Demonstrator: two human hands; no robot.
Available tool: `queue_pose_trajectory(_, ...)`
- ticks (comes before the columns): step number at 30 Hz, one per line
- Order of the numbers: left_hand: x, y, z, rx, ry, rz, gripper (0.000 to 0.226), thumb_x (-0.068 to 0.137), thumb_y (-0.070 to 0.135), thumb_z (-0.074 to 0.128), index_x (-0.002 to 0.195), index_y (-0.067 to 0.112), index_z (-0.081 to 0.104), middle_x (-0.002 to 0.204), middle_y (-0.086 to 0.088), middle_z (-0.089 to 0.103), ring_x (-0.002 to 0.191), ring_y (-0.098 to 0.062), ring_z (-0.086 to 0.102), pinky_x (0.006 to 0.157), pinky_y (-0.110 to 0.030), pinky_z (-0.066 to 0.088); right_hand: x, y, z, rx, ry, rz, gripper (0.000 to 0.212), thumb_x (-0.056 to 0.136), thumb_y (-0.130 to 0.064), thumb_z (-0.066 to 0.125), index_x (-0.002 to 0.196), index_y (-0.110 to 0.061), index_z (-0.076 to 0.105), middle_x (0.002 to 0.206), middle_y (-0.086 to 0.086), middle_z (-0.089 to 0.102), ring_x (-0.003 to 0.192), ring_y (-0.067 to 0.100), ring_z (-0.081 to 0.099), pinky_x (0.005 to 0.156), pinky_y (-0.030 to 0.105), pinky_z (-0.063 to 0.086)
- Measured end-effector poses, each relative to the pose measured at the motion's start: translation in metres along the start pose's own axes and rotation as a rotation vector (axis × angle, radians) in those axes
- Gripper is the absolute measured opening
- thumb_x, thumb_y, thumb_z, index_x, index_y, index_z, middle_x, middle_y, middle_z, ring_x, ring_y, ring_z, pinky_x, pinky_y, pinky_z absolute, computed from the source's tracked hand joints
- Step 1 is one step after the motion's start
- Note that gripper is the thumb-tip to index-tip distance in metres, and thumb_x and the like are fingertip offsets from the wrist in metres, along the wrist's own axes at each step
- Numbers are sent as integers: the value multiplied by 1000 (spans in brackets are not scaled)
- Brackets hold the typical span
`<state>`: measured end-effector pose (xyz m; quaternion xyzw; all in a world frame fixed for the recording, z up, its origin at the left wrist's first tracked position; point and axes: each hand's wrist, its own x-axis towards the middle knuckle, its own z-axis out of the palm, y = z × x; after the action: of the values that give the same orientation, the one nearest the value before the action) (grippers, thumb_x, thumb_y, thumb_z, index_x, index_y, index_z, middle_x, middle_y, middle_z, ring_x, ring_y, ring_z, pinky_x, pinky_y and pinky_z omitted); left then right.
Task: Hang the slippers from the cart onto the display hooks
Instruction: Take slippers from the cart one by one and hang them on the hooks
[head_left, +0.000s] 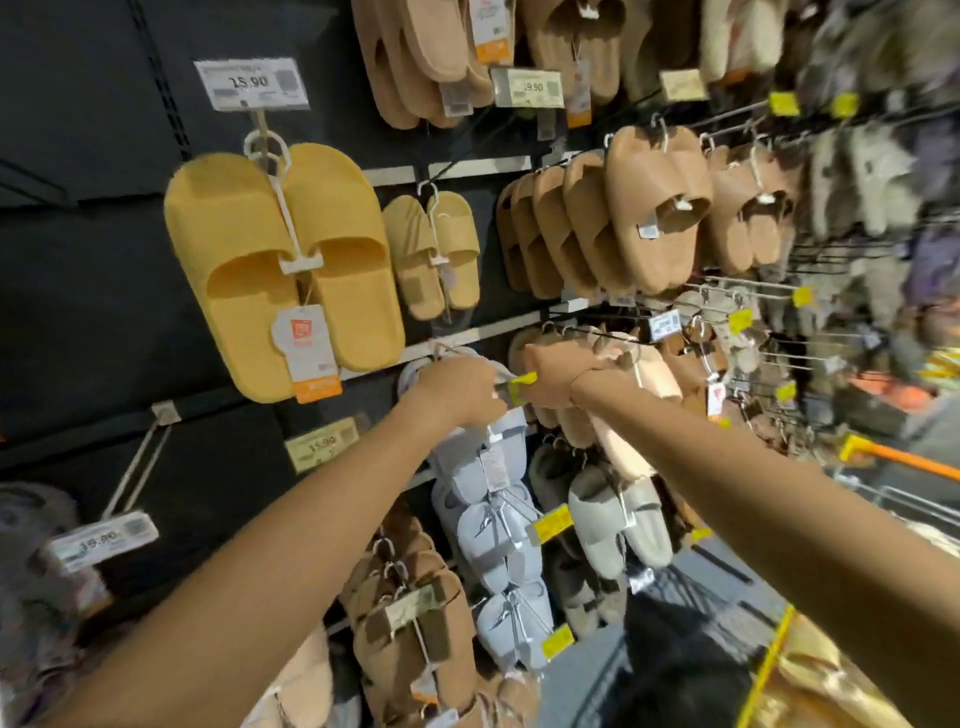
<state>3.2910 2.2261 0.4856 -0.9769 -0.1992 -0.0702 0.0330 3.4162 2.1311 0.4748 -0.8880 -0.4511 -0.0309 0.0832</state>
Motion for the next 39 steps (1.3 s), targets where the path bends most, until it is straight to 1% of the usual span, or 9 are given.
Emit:
queue_pose_trajectory(6, 29, 85, 83, -94, -235, 118, 35, 91, 39, 61, 108, 9, 65, 113, -12, 65, 108, -34, 62, 91, -43, 54, -89, 111, 56, -92, -102, 218, 48, 94, -41, 56, 132, -10, 54, 129, 17, 59, 117, 35, 57, 94, 35, 46)
queue_pose_trajectory(11, 45, 172, 134, -171, -316, 300, 29, 94, 38, 60, 100, 10, 62, 103, -10, 65, 90, -27, 56, 73, -34, 45, -172, 200, 89, -59, -253, 495, 50, 94, -43, 54, 136, -16, 48, 131, 14, 56, 120, 37, 54, 94, 41, 45)
queue_pose_trajectory(19, 61, 305, 186, -237, -463, 501, 29, 93, 42, 60, 85, 14, 62, 88, -10, 66, 90, -29, 63, 83, -39, 49, -280, 324, 104, -38, -281, 807, 48, 83, -49, 63, 121, -19, 63, 114, 4, 67, 101, 26, 63, 88, 36, 54)
queue_pose_trajectory(23, 70, 363, 212, -240, -529, 561, 26, 94, 39, 59, 83, 16, 58, 83, -6, 61, 82, -26, 58, 70, -35, 45, -313, 367, 117, 43, -255, 918, 50, 86, -41, 65, 130, -18, 55, 119, 8, 62, 106, 29, 61, 82, 35, 50)
queue_pose_trajectory(26, 84, 404, 233, -210, -573, 572, 27, 96, 42, 56, 82, 19, 52, 85, -1, 58, 86, -25, 58, 76, -37, 49, -325, 404, 129, 91, -232, 956, 69, 86, -50, 62, 146, -27, 41, 133, 7, 59, 116, 29, 58, 92, 37, 48)
queue_pose_trajectory(31, 109, 456, 278, -188, -640, 582, 22, 94, 41, 56, 88, 20, 55, 85, 2, 56, 92, -25, 62, 76, -36, 48, -317, 452, 159, 135, -281, 1035, 46, 86, -51, 61, 123, -24, 57, 126, 4, 61, 113, 28, 58, 96, 39, 48)
queue_pose_trajectory(35, 115, 483, 307, -183, -693, 591, 9, 96, 31, 57, 98, 29, 65, 105, 3, 63, 112, -24, 61, 91, -38, 47, -300, 476, 192, 155, -344, 1008, 38, 90, -45, 55, 120, -22, 58, 115, 6, 62, 93, 23, 55, 76, 32, 44)
queue_pose_trajectory(37, 119, 490, 322, -195, -723, 564, 11, 92, 29, 59, 94, 32, 70, 111, 5, 67, 108, -22, 62, 94, -38, 48, -291, 483, 207, 172, -352, 986, 36, 91, -42, 55, 119, -20, 58, 114, 8, 61, 93, 24, 55, 77, 32, 46)
queue_pose_trajectory(39, 121, 494, 341, -145, -798, 588, 14, 88, 26, 58, 81, 26, 70, 96, 4, 70, 97, -22, 64, 89, -39, 49, -281, 489, 220, 222, -355, 960, 30, 89, -38, 58, 112, -19, 57, 110, 8, 64, 96, 26, 60, 83, 36, 52)
